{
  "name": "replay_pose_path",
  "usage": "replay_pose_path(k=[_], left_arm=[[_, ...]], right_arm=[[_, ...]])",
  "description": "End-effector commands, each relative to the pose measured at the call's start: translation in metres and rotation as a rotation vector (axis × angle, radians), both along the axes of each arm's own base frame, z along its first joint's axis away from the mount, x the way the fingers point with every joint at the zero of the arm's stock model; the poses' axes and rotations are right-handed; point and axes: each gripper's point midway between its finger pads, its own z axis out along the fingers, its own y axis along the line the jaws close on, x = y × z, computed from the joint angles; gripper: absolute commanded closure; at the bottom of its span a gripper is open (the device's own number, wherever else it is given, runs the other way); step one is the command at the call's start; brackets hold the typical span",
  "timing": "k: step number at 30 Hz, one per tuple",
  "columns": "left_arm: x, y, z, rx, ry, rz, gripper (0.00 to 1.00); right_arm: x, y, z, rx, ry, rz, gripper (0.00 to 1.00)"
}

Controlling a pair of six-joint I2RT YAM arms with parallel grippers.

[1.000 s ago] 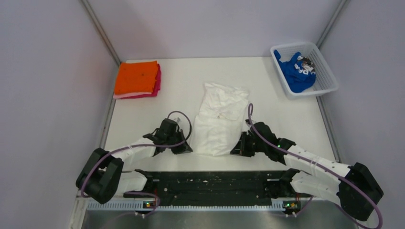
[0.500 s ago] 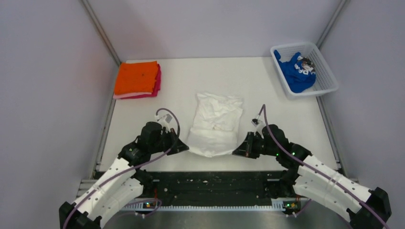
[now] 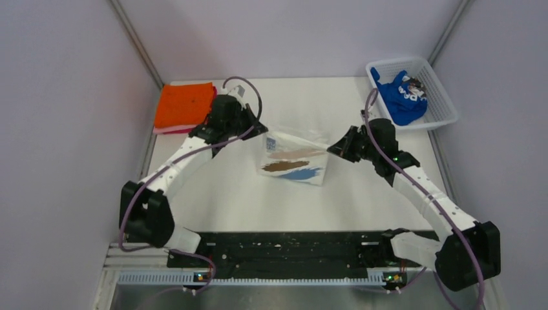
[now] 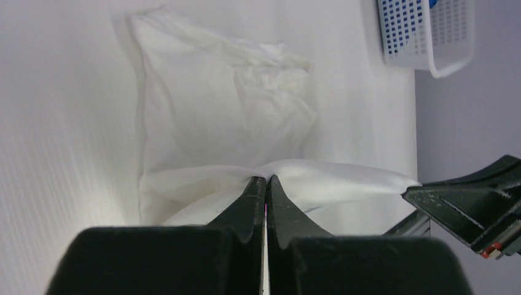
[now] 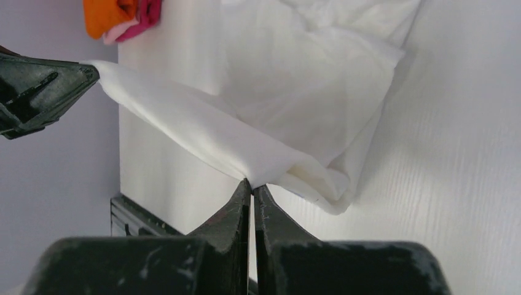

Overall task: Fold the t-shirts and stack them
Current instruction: Fold the long partially folded tshirt into a neat square, then put the neatly folded tshirt into the corner of the board with the left arm

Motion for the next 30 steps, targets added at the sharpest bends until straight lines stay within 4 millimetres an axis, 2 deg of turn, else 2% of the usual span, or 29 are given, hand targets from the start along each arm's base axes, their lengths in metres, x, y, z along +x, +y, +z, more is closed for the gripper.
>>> replay_pose_path(k=[1,8,11,13,14,15,16,17,18,20,22,26,30], left_arm=[[0.063,-0.004,0.015,0.002,-0.088,-0.016,1.0],[0.143,-0.004,-0.018,0.015,-0.052,0.006,1.0],[0.167,0.0,-0.038,0.034,-0.028,0.016,1.0],[0.177,-0.004,-0.049,0.037,-0.018,-0.011,0.81],[0.182,-0.006,-0.052,0.035,-0.014,-0.022,0.7],[0.185,-0.009,-0.054,0.032,-0.014,-0.035,0.55],[0.188,-0.012,-0.06,0.03,-0.004,-0.054,0.33],[0.189,-0.014,-0.058,0.028,-0.001,-0.068,0.19],[0.187,-0.016,-0.058,0.028,0.004,-0.086,0.04],[0.178,-0.018,-0.06,0.025,0.02,-0.119,0.01],[0.165,-0.016,-0.07,0.041,0.049,-0.14,0.01],[0.132,-0.011,-0.107,0.094,0.151,-0.184,0.01],[0.107,-0.008,-0.145,0.227,0.246,-0.201,0.02]], right_arm=[[0.05,-0.012,0.023,0.04,-0.132,-0.048,1.0],[0.12,-0.027,-0.006,0.016,-0.147,-0.108,1.0],[0.15,-0.032,-0.016,-0.014,-0.181,-0.109,1.0],[0.17,-0.035,-0.036,-0.051,-0.164,-0.108,1.0],[0.178,-0.034,-0.041,-0.06,-0.16,-0.096,0.86],[0.185,-0.034,-0.05,-0.069,-0.134,-0.094,0.69],[0.191,-0.034,-0.054,-0.08,-0.117,-0.094,0.49],[0.195,-0.034,-0.055,-0.085,-0.106,-0.095,0.23],[0.197,-0.035,-0.052,-0.087,-0.108,-0.104,0.05],[0.192,-0.038,-0.042,-0.082,-0.128,-0.124,0.01],[0.179,-0.042,-0.031,-0.073,-0.157,-0.142,0.01],[0.142,-0.05,-0.023,-0.073,-0.166,-0.168,0.01],[0.106,-0.061,-0.018,-0.084,-0.161,-0.197,0.01]])
